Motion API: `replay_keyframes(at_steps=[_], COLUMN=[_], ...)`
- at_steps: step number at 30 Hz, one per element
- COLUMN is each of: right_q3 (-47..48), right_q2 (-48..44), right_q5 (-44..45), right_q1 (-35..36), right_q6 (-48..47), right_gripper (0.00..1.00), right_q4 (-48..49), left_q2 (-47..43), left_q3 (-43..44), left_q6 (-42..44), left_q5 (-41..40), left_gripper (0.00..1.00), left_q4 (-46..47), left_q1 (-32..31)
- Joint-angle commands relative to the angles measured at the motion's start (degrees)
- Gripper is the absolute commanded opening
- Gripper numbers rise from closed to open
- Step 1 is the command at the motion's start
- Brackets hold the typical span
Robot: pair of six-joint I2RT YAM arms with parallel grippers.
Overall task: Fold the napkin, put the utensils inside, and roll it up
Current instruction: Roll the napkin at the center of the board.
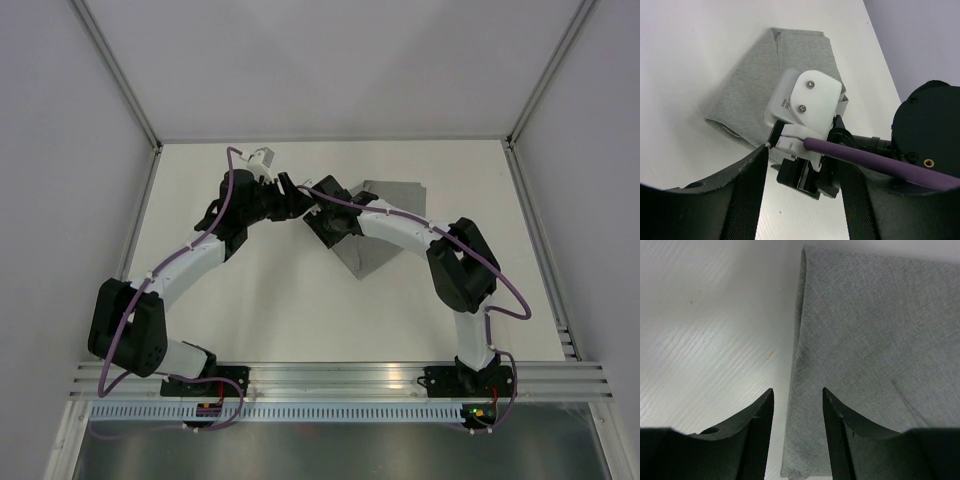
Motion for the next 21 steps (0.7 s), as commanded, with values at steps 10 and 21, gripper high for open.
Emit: replay_keyframes(at_steps=[10, 21], right_q3=[-2.61, -4.81], right_q2=[-0.87, -0.17], right_q5=[7.83, 9.68], right_q1=[3.09, 5.03], right_q6=[-1.89, -1.9], right_gripper=[0.5, 0.49], right_q4=[3.58, 5.25], left_q2=[-2.11, -1.41], left_q3=[2.78, 3.04], left_q6=[-1.5, -1.59], left_q5=[1.34, 1.69], left_gripper=[0.63, 0.63], left_q4=[-0.85, -1.11], left_q1=[1.63, 2.33])
